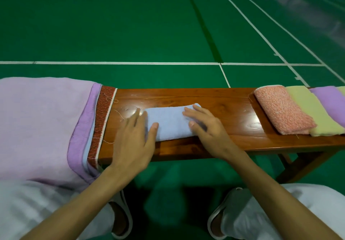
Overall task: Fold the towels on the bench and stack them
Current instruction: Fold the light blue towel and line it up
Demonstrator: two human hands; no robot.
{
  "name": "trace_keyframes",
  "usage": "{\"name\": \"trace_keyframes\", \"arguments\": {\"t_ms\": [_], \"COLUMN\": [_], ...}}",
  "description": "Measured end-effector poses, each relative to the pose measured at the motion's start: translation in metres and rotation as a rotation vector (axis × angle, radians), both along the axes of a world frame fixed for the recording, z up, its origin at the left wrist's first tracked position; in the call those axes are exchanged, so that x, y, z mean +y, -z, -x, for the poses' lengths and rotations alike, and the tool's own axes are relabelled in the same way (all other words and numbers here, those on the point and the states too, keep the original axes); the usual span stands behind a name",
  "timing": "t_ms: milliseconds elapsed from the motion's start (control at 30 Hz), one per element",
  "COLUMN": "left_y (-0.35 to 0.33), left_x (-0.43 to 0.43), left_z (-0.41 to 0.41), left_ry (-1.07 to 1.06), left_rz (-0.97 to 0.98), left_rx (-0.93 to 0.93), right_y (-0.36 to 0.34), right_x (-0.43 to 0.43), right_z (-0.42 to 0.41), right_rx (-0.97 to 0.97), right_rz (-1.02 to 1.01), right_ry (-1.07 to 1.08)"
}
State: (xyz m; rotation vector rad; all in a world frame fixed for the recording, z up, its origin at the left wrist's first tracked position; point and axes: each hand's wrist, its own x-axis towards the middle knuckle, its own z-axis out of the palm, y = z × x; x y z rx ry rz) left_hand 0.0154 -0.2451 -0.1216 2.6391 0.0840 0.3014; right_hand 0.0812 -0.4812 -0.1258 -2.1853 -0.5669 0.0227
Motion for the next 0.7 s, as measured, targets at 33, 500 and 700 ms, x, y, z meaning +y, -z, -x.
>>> {"name": "trace_keyframes", "arguments": {"t_ms": [33,500,700], "left_y": [-0.004,-0.021,-0.016], "left_x": [0.007,-0.018,-0.027], "left_z": [-0.002,-0.041,-0.07], "left_ry": [-0.066,-0.148,-0.196], "left_rz": [-0.038,-0.008,0.544], "left_rx": [-0.061,0.298,0.358], "right_y": [-0.008,-0.032,-0.033], "right_x": [-0.001,0.02,-0.008], "right_z": [-0.003,-0.026,-0.028], "right_rx": [-0.012,0.333,0.525], "right_rz": [-0.074,0.447,0.092], "right_ry": [0.06,0.501,0.478]}}
